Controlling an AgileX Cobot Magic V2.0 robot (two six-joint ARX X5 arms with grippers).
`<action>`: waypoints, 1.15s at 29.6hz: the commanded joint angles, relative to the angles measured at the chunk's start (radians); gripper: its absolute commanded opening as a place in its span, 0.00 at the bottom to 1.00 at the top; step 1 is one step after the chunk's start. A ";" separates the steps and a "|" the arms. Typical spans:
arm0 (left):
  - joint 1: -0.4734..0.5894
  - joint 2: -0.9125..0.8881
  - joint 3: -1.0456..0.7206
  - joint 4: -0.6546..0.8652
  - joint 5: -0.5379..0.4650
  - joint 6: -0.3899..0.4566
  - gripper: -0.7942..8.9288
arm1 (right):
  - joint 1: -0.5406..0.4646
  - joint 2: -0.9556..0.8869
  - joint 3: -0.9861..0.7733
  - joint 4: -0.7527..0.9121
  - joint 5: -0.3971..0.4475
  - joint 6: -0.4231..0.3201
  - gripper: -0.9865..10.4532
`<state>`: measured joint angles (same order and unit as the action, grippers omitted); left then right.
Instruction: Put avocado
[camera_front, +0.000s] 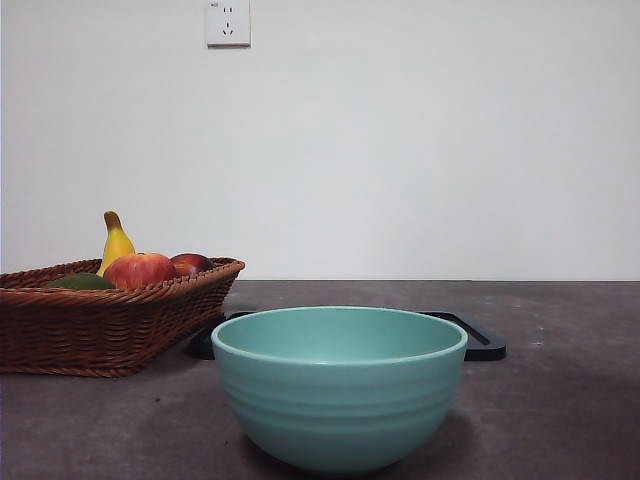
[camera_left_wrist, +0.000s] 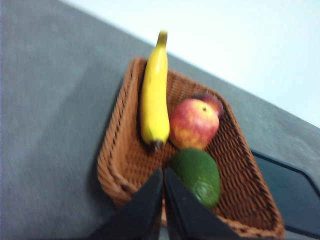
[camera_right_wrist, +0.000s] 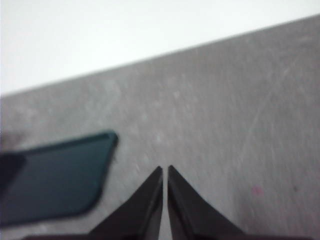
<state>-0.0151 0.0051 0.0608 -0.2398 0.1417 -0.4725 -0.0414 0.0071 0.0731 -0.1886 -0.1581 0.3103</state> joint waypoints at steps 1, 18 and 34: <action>0.003 0.005 0.057 -0.015 0.027 -0.042 0.09 | -0.002 0.000 0.067 0.000 -0.013 0.038 0.09; 0.002 0.388 0.530 -0.396 0.209 0.203 0.09 | 0.011 0.388 0.575 -0.463 -0.288 -0.126 0.09; -0.189 0.663 0.827 -0.734 0.334 0.324 0.09 | 0.325 0.657 0.858 -0.850 -0.350 -0.278 0.09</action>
<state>-0.2031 0.6640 0.8692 -0.9760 0.4713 -0.1684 0.2810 0.6579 0.9161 -1.0462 -0.5049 0.0525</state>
